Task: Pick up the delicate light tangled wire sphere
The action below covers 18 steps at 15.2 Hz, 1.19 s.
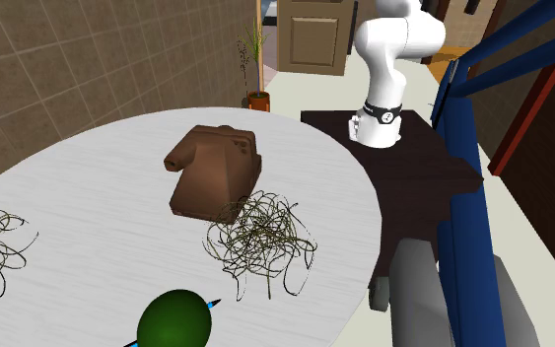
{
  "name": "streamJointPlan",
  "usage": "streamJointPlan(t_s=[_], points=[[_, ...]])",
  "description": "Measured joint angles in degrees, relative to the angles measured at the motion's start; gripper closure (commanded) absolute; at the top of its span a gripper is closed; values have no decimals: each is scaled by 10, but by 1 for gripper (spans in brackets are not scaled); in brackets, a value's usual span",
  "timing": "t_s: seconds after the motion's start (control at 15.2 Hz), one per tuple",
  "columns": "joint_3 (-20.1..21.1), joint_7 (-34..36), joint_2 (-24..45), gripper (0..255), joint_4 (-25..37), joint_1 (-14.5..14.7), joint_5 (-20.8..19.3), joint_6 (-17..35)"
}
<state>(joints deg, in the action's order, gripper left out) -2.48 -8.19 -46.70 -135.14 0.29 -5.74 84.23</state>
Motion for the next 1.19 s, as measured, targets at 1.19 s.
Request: streamJointPlan(t_s=[1.19], points=[[-226,-356,297,0,141,24,-37,121]])
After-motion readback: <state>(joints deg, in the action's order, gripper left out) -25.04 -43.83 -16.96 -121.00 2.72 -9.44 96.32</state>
